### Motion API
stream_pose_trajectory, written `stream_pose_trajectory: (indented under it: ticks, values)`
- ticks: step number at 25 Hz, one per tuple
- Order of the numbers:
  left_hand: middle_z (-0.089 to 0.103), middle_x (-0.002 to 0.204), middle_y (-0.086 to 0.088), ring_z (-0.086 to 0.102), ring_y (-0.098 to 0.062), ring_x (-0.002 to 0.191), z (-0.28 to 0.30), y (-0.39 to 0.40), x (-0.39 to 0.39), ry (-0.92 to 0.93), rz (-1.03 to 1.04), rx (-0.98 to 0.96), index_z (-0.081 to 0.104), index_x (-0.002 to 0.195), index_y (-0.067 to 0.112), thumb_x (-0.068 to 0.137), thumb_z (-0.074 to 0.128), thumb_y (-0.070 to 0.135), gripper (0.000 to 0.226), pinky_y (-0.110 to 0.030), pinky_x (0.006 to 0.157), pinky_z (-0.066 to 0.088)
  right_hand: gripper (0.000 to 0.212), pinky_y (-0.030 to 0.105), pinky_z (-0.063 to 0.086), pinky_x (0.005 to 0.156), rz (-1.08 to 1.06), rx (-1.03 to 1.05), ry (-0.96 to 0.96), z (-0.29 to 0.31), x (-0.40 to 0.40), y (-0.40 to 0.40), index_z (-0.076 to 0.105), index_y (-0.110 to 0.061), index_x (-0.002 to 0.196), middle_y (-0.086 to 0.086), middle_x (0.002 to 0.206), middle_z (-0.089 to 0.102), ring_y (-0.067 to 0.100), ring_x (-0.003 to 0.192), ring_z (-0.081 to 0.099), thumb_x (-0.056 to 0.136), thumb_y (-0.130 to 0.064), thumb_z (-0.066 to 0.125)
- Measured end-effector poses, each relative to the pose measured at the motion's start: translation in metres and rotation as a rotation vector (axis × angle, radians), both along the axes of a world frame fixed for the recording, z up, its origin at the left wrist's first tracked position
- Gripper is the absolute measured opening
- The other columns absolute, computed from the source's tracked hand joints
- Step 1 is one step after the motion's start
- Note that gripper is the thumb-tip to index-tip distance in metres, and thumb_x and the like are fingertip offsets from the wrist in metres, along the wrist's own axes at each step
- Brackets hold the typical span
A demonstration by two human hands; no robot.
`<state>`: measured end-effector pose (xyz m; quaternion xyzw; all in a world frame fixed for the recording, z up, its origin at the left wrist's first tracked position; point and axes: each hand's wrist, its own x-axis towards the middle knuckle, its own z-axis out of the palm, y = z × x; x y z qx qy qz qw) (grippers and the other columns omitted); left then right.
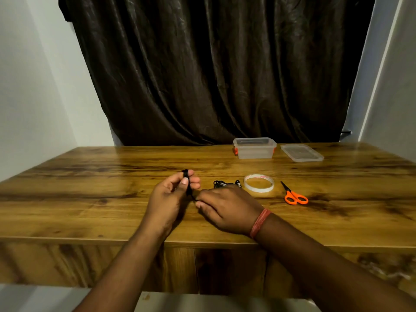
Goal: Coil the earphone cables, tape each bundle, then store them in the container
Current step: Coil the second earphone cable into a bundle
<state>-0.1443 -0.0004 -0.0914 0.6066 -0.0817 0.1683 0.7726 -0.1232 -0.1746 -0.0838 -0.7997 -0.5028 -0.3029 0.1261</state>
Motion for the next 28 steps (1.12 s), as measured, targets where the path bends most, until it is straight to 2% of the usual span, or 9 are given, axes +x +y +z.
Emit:
stream_pose_trajectory:
  ticks: [2,4,7,9,13,19,25,28]
  values:
    - [0.073,0.106,-0.007,0.067,-0.023,0.106,-0.005,-0.002,0.003,0.026,-0.03,0.193,0.07,0.111,0.018,0.1,0.051,0.01,0.024,-0.04,0.094,0.049,0.018,0.029,0.042,0.058,-0.014,0.047,-0.009,0.001,0.0,-0.002,0.058,-0.021,0.105,-0.002,0.087,0.069,0.018,0.071,0.062,0.101,-0.033,0.045]
    - [0.072,0.098,-0.01,0.065,-0.028,0.098,-0.007,-0.004,0.001,0.018,-0.15,0.281,0.072,0.101,0.016,0.099,0.05,0.009,0.023,-0.042,0.09,0.047,0.015,0.027,0.039,0.059,-0.029,0.115,0.011,0.002,0.0,-0.004,0.059,-0.023,0.106,-0.003,0.088,0.069,0.015,0.073,0.061,0.101,-0.031,0.047]
    - [0.059,0.072,-0.013,0.052,-0.026,0.071,-0.002,-0.008,-0.007,0.039,-0.293,0.176,0.066,0.091,0.001,0.098,0.045,0.003,0.022,-0.04,0.076,0.042,0.016,0.03,0.043,0.059,-0.063,0.211,0.059,0.003,0.002,-0.005,0.059,-0.023,0.1,-0.006,0.085,0.065,0.015,0.072,0.06,0.102,-0.031,0.046]
    - [0.058,0.069,-0.011,0.052,-0.022,0.065,0.001,-0.008,-0.009,0.054,-0.337,0.146,0.063,0.093,-0.004,0.093,0.049,0.009,0.019,-0.039,0.073,0.046,0.014,0.033,0.044,0.058,-0.089,0.264,0.079,0.003,0.004,-0.006,0.058,-0.022,0.099,-0.006,0.083,0.063,0.016,0.07,0.058,0.102,-0.029,0.046]
    - [0.056,0.065,-0.008,0.055,-0.013,0.056,0.007,-0.002,-0.013,0.08,-0.445,0.067,0.063,0.095,-0.007,0.084,0.049,0.014,0.028,-0.03,0.069,0.054,0.013,0.035,0.045,0.059,-0.133,0.329,0.108,0.004,0.007,-0.005,0.057,-0.024,0.099,-0.006,0.087,0.065,0.017,0.073,0.059,0.1,-0.029,0.046]
    - [0.05,0.064,-0.007,0.044,-0.013,0.055,0.006,0.003,-0.012,0.088,-0.489,-0.085,0.068,0.087,0.001,0.084,0.052,0.01,0.019,-0.028,0.064,0.051,0.018,0.033,0.046,0.064,-0.18,0.359,0.195,0.005,0.009,-0.007,0.059,-0.025,0.1,-0.01,0.092,0.062,0.01,0.079,0.055,0.102,-0.034,0.044]
    - [0.052,0.069,-0.008,0.056,-0.018,0.069,0.0,0.004,-0.008,0.11,-0.437,0.022,0.056,0.081,0.008,0.088,0.051,0.014,0.011,-0.032,0.076,0.051,0.015,0.036,0.049,0.067,-0.182,0.338,0.253,0.005,0.012,-0.009,0.06,-0.027,0.1,-0.011,0.091,0.064,0.011,0.08,0.057,0.101,-0.034,0.047]
    - [0.054,0.069,-0.005,0.05,-0.015,0.063,-0.001,0.001,-0.006,0.139,-0.415,0.053,0.056,0.082,0.007,0.096,0.047,0.009,0.017,-0.028,0.072,0.053,0.018,0.036,0.049,0.069,-0.152,0.24,0.266,0.002,0.012,-0.009,0.061,-0.026,0.106,-0.006,0.095,0.069,0.017,0.085,0.062,0.1,-0.035,0.046]
